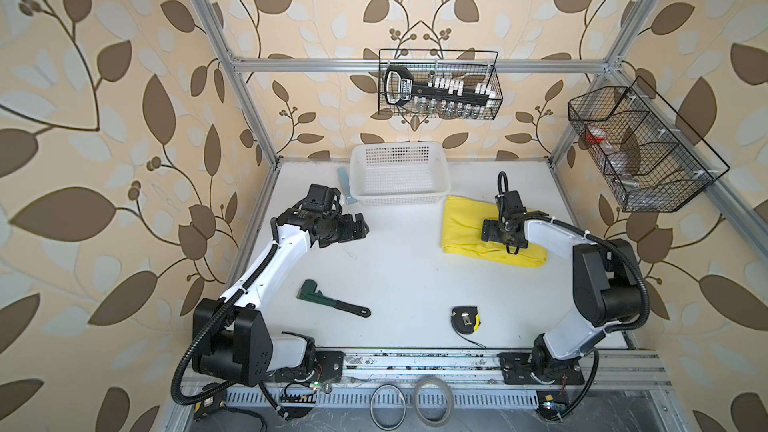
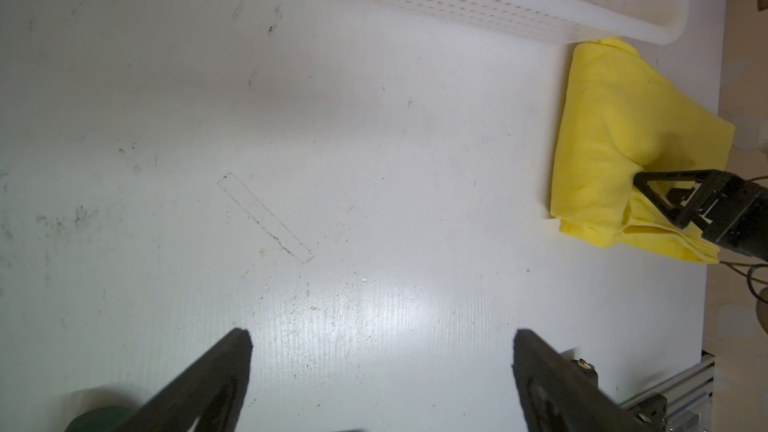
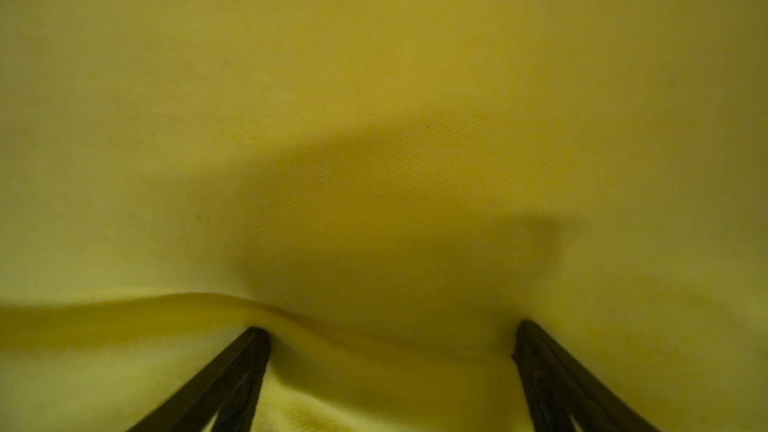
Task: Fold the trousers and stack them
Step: 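Slide the folded bundle with the right gripper toward the far edge beside the basket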
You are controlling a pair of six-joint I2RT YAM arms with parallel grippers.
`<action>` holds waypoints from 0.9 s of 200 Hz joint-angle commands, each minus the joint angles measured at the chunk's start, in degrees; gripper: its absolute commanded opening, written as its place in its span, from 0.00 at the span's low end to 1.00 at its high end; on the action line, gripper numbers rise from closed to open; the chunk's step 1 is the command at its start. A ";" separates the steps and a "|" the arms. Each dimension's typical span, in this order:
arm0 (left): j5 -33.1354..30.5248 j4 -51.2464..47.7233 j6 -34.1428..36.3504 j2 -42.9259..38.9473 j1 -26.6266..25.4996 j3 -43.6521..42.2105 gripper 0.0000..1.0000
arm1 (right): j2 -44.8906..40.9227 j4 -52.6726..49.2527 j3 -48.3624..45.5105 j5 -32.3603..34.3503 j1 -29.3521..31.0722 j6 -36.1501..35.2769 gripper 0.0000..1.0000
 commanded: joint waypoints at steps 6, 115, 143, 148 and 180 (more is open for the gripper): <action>1.08 0.36 1.68 0.69 0.53 1.38 0.99 | 5.29 -1.14 5.02 -0.27 -2.48 -3.96 0.92; 0.47 -0.52 3.39 2.33 0.53 2.35 0.99 | 24.65 -6.93 30.86 -2.56 -4.11 -18.61 0.92; -0.12 -1.40 4.19 3.38 0.61 3.32 0.99 | 29.44 -8.42 38.16 -2.61 -4.52 -23.74 0.92; -0.25 -1.42 4.24 3.60 0.62 3.41 0.99 | 30.19 -8.89 39.56 -2.84 -4.59 -24.47 0.92; -1.18 -1.69 4.67 5.06 0.62 3.72 0.99 | 33.53 -8.59 44.53 -5.88 -5.46 -29.06 0.92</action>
